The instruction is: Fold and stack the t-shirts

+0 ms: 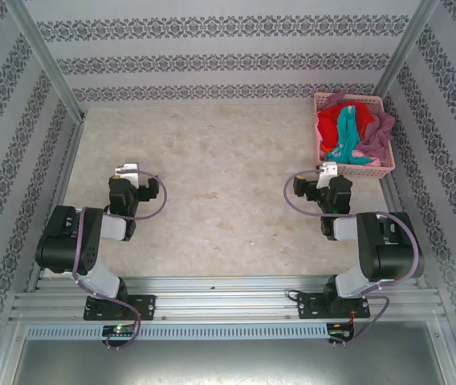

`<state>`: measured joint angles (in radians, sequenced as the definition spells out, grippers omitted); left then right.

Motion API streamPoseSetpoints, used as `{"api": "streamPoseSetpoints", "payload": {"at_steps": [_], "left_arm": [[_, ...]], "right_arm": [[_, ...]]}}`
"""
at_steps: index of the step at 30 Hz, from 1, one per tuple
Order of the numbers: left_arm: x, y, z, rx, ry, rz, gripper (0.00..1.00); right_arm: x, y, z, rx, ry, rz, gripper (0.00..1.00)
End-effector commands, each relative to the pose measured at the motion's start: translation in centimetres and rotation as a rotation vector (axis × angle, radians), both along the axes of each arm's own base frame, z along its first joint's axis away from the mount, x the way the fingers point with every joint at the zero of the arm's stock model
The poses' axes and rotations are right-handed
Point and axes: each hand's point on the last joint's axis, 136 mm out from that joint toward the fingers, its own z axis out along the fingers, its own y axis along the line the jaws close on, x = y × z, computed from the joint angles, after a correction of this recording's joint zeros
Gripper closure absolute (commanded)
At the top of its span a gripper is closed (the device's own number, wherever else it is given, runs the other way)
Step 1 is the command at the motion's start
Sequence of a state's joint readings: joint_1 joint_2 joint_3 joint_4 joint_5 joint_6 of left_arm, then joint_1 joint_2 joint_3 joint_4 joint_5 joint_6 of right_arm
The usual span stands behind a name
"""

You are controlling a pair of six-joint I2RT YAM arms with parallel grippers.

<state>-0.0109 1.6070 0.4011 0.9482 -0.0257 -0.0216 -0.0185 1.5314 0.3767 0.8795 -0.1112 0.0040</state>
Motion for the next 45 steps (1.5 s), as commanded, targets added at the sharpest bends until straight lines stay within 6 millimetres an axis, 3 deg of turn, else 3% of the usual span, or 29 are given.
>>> {"api": "streamPoseSetpoints", "payload": {"at_steps": [1, 18, 22, 28, 35, 41, 45], "left_arm": [[-0.4, 0.1, 0.1, 0.015, 0.007, -0.01, 0.0], [-0.4, 0.1, 0.0, 0.015, 0.008, -0.011, 0.0], [-0.4, 0.2, 0.0, 0.014, 0.008, -0.009, 0.0], [-0.5, 0.1, 0.1, 0.015, 0.0, -0.013, 0.0], [-2.1, -0.4, 2.6, 0.038, -0.094, -0.023, 0.0], [-2.5, -3.7, 7.1, 0.113, -0.099, -0.121, 0.0], [-2.2, -8.7, 9.6, 0.136, -0.088, -0.265, 0.0]], "right_arm": [[0.3, 0.3, 1.5, 0.01, -0.052, 0.011, 0.02], [0.3, 0.4, 1.5, 0.012, -0.052, 0.012, 0.02], [0.5, -0.9, 1.4, 0.014, -0.041, -0.061, 0.02], [0.4, -0.8, 1.5, 0.012, -0.048, -0.056, 0.02], [-0.6, -0.8, 3.8, 0.018, -0.064, -0.059, 0.02], [-2.6, -0.1, 6.8, 0.061, -0.073, -0.037, 0.02], [-4.0, 0.4, 9.7, 0.102, -0.09, -0.03, 0.02]]}}
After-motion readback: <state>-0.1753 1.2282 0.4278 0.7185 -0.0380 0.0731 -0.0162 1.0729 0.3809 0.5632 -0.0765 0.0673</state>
